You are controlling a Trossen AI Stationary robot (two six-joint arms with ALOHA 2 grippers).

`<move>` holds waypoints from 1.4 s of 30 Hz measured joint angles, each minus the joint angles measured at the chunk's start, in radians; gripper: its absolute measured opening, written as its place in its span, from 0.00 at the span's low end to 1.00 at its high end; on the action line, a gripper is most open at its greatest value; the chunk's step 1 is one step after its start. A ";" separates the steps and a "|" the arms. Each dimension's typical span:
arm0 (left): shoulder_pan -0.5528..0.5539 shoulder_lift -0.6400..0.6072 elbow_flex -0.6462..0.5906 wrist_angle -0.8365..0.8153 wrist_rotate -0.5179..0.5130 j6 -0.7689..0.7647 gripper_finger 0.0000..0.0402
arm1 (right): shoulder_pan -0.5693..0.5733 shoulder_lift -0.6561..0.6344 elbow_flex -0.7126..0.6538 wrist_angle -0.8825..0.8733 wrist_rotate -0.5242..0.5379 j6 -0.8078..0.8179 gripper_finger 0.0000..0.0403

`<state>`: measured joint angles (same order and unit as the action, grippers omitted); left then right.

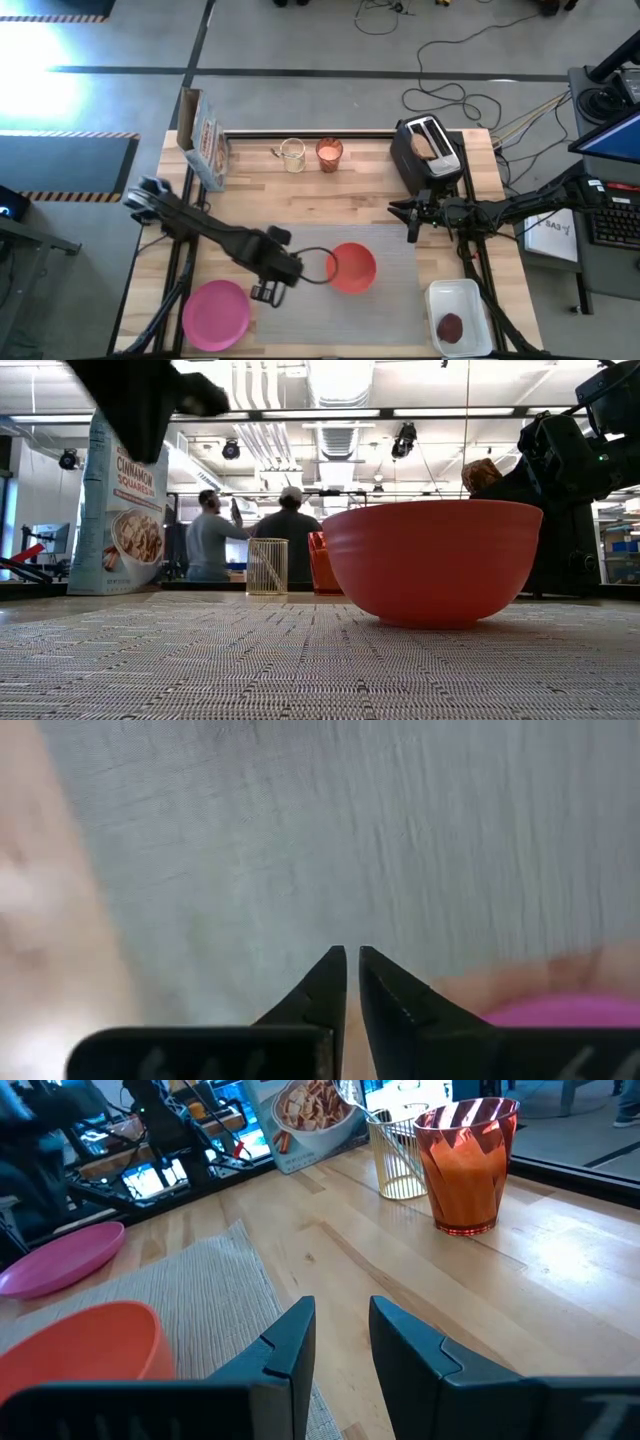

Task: Arrange a breakfast setting
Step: Move the gray placemat to the center of the table

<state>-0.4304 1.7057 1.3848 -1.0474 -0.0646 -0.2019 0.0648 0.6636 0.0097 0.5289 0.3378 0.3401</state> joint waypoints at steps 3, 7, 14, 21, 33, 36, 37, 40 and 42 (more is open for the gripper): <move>-0.001 -0.105 -0.213 0.236 0.017 -0.003 0.03 | 0.000 0.000 0.000 0.000 0.000 0.000 0.21; 0.020 -0.152 -0.387 0.477 0.055 -0.018 0.03 | 0.000 0.000 0.000 0.000 0.000 0.000 0.21; 0.041 -0.083 -0.428 0.630 0.044 0.038 0.03 | 0.000 0.000 0.000 0.000 0.000 0.000 0.21; 0.083 0.012 -0.426 0.873 0.036 0.091 0.03 | 0.000 0.000 0.000 0.000 0.000 0.000 0.21; 0.132 0.141 -0.425 1.082 0.024 0.095 0.03 | 0.000 0.000 0.000 0.000 0.000 0.000 0.21; 0.143 0.156 -0.425 1.084 0.021 0.110 0.03 | 0.000 0.000 0.000 0.000 0.000 0.000 0.21; 0.147 0.158 -0.425 1.088 0.020 0.115 0.03 | 0.000 0.000 0.000 0.000 0.000 0.000 0.21; 0.160 0.168 -0.424 1.097 0.020 0.116 0.03 | 0.000 0.000 0.000 0.000 0.000 0.000 0.21; 0.170 0.178 -0.424 1.098 0.021 0.124 0.03 | 0.000 0.000 0.000 0.000 0.000 0.000 0.21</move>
<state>-0.2606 1.8836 0.9604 0.0501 -0.0441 -0.0781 0.0648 0.6636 0.0101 0.5289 0.3380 0.3401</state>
